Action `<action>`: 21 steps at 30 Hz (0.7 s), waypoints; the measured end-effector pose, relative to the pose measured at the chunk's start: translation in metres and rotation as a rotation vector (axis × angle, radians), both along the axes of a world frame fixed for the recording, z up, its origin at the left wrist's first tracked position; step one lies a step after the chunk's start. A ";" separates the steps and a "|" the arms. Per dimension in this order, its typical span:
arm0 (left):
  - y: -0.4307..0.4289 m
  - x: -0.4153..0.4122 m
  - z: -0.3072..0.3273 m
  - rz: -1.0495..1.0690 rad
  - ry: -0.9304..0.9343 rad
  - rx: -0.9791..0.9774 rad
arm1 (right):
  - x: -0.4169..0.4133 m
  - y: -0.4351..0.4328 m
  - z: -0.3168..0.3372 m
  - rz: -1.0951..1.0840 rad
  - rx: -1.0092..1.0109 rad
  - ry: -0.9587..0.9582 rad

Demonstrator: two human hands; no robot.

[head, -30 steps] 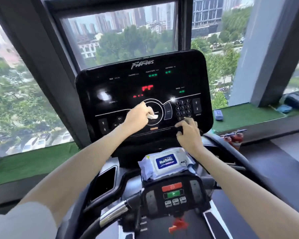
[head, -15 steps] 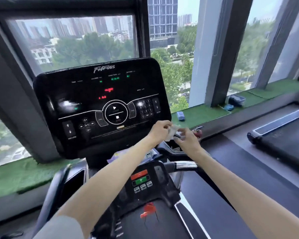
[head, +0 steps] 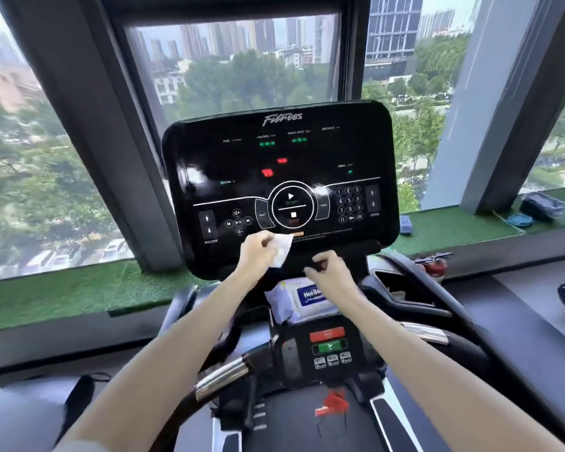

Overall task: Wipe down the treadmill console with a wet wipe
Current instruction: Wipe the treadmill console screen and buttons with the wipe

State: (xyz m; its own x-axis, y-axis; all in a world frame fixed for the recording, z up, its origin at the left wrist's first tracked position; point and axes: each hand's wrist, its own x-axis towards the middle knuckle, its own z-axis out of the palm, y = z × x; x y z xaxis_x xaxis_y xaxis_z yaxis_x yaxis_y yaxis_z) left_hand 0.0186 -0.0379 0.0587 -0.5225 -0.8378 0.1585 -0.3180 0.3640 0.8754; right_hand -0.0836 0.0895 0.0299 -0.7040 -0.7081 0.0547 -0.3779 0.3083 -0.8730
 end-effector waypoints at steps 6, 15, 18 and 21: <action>-0.086 0.012 0.013 0.389 -0.088 -0.406 | -0.006 -0.038 -0.010 0.031 0.052 0.111; -0.070 -0.024 -0.030 -0.445 -0.368 -1.092 | -0.018 -0.053 -0.027 -0.040 0.025 0.317; -0.094 -0.039 0.022 -0.059 -0.087 -1.038 | -0.023 -0.057 -0.026 -0.076 0.004 0.316; -0.108 -0.052 0.047 0.039 -0.043 -1.066 | -0.025 -0.063 -0.025 -0.059 -0.006 0.301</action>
